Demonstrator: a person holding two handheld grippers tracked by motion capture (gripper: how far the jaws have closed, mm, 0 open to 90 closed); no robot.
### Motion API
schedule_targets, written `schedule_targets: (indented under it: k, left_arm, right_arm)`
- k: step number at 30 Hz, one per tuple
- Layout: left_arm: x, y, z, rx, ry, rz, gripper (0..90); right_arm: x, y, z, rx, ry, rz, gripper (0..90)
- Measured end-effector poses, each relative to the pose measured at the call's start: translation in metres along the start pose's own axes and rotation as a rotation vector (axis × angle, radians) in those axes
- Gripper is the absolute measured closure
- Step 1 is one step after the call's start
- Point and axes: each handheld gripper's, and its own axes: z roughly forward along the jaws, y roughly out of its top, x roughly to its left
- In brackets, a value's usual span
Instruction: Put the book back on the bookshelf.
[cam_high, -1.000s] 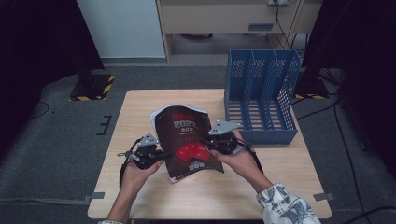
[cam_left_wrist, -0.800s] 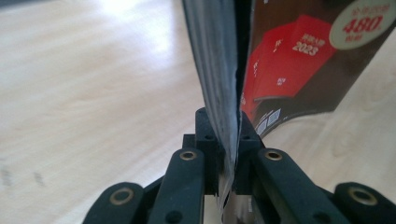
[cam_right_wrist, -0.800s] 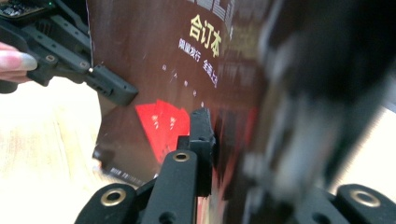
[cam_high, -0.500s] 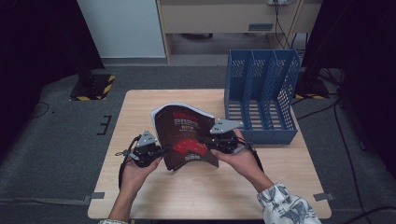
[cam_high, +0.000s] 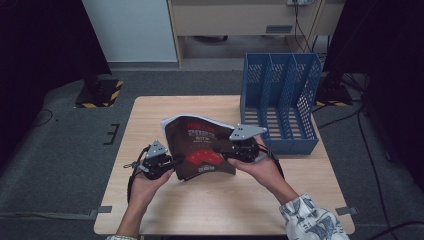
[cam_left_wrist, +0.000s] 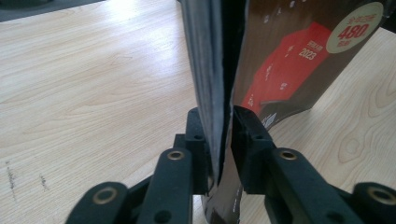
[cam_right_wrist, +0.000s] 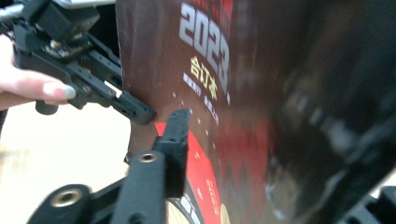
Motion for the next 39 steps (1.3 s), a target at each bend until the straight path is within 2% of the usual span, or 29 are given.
schedule_targets:
  k: [8, 11, 16, 21, 29, 39]
  left_arm:
    - [-0.001, 0.0, 0.0, 0.001, -0.003, 0.003, 81.1]
    - [-0.001, 0.001, 0.0, 0.0, -0.004, 0.004, 82.2]
    - [-0.001, 0.001, 0.0, 0.002, 0.001, 0.006, 82.8]
    - [-0.002, 0.003, 0.001, 0.004, 0.009, 0.013, 83.4]
    - [0.003, 0.007, 0.0, -0.008, 0.021, 0.023, 84.7]
    - [0.004, 0.006, -0.001, -0.008, 0.015, 0.035, 84.7]
  right_arm:
    - [0.001, 0.018, -0.003, 0.0, 0.022, -0.03, 43.6]
    - [-0.001, 0.023, -0.002, 0.021, 0.049, -0.042, 42.0]
    - [-0.004, 0.03, -0.005, 0.043, 0.072, -0.069, 51.1]
    - [-0.005, 0.039, -0.01, 0.055, 0.066, -0.097, 61.5]
    - [-0.008, 0.046, -0.013, 0.04, 0.058, -0.096, 72.8]
    - [-0.005, 0.049, -0.006, 0.025, 0.081, -0.094, 73.1]
